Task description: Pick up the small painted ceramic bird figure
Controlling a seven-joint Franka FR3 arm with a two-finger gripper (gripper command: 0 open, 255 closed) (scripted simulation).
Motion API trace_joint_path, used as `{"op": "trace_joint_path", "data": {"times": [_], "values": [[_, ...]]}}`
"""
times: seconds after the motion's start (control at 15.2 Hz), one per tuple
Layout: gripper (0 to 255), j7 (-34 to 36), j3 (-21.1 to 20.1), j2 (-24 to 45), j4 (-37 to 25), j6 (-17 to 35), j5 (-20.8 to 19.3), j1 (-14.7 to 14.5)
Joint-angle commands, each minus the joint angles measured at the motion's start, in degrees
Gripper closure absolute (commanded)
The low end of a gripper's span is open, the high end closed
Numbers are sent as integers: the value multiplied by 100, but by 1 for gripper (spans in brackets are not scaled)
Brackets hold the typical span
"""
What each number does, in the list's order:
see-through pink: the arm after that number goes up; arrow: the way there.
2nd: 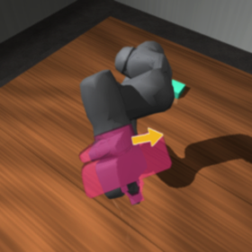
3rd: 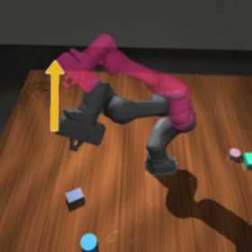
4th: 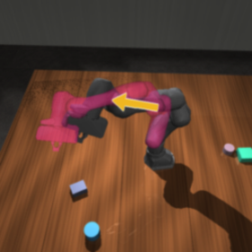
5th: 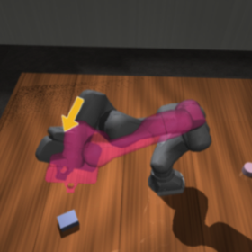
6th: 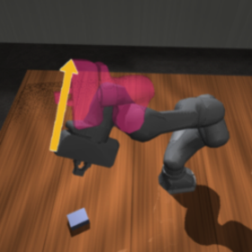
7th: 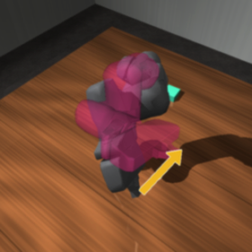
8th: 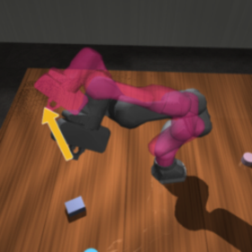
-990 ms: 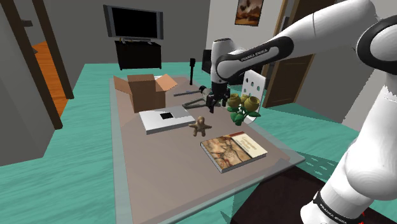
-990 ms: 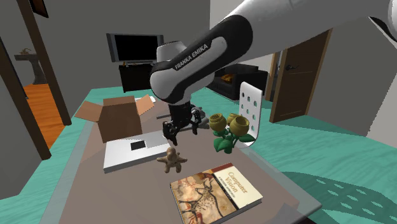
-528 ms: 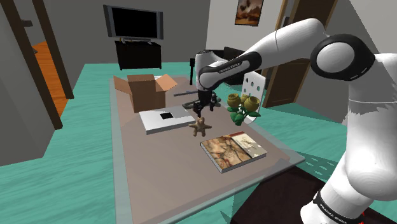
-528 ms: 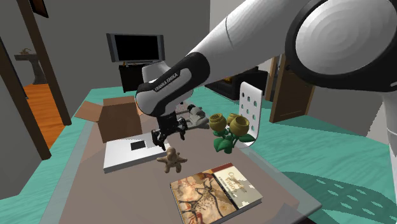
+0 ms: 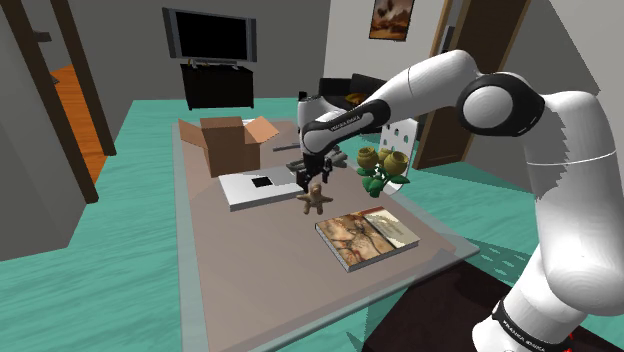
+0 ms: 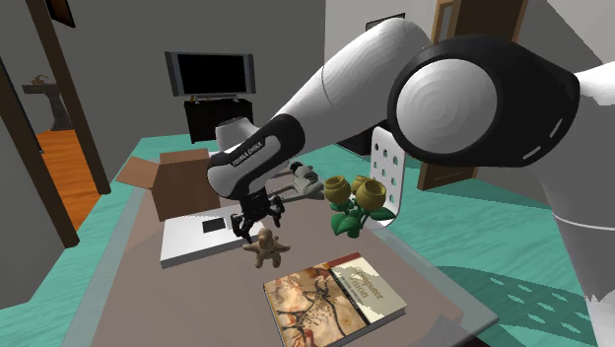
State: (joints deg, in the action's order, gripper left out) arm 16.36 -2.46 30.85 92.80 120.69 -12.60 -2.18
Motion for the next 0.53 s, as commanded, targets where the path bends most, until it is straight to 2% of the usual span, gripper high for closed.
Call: {"op": "trace_joint_path", "data": {"times": [0.0,0.13,0.2,0.46], "values": [[0,17,9,92,11,106,-15,1],[0,24,11,115,22,139,-19,0],[255,20,11,125,2,130,-19,2],[255,21,11,125,1,127,-18,1]]}}
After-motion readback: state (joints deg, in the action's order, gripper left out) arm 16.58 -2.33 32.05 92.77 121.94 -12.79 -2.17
